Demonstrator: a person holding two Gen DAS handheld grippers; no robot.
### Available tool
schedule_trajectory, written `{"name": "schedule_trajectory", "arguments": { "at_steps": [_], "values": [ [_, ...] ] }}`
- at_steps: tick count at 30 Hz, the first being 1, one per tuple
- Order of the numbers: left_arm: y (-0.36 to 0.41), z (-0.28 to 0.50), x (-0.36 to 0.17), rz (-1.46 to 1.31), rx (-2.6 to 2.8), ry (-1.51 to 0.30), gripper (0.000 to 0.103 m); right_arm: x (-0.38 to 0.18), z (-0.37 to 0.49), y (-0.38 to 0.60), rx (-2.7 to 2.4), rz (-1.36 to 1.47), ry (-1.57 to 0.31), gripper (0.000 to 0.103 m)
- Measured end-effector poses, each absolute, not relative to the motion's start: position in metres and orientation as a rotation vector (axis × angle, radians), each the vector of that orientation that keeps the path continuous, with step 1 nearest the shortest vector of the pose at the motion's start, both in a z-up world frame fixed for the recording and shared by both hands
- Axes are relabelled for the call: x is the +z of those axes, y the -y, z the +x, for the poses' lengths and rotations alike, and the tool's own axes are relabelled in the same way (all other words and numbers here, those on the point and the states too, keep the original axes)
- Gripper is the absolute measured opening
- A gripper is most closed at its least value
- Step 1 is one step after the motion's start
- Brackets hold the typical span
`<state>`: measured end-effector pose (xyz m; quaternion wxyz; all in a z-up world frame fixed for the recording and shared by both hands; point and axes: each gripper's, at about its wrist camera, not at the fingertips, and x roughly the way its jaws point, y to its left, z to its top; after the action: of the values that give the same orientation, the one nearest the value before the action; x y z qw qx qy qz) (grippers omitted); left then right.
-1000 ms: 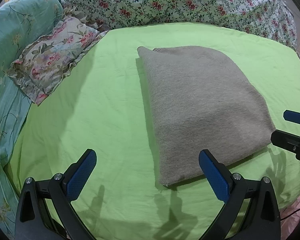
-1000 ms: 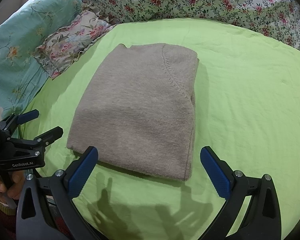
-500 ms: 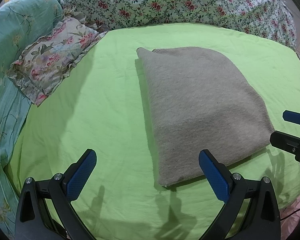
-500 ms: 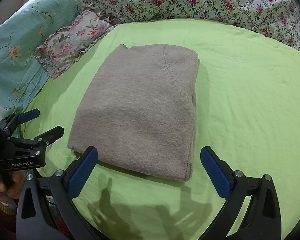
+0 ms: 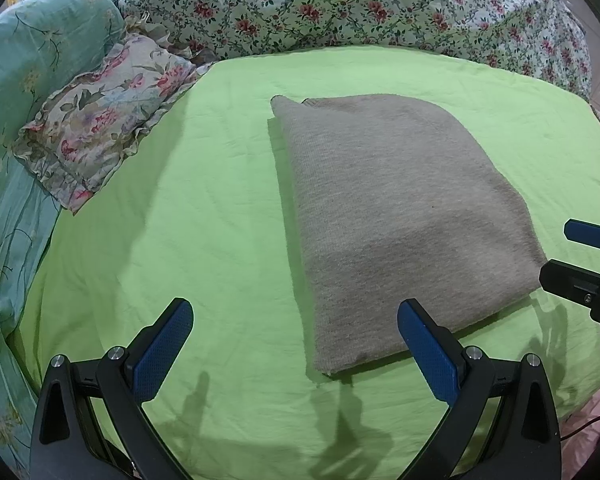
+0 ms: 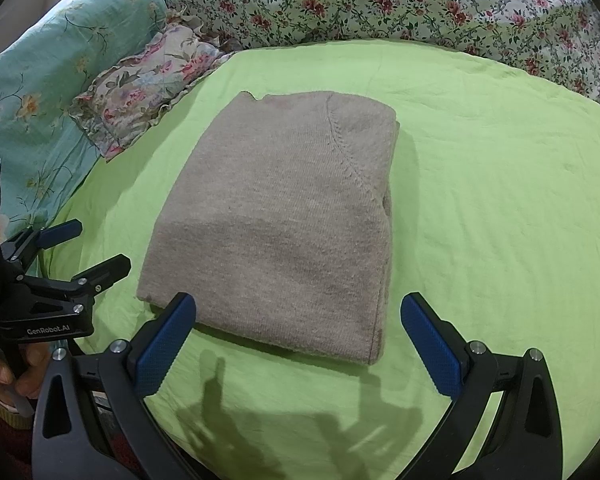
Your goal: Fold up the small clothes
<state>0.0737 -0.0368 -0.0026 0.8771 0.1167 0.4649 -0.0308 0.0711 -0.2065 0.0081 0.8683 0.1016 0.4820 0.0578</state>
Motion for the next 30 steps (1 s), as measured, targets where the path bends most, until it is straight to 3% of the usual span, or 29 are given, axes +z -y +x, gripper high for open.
{"name": "schedule_trajectory", "arguments": {
  "at_steps": [30],
  "values": [
    [0.034,0.087,0.004,0.232,-0.065,-0.938,0.102,0.014,0.09,0.218,0.12,0.201,-1.0,0.102]
  ]
}}
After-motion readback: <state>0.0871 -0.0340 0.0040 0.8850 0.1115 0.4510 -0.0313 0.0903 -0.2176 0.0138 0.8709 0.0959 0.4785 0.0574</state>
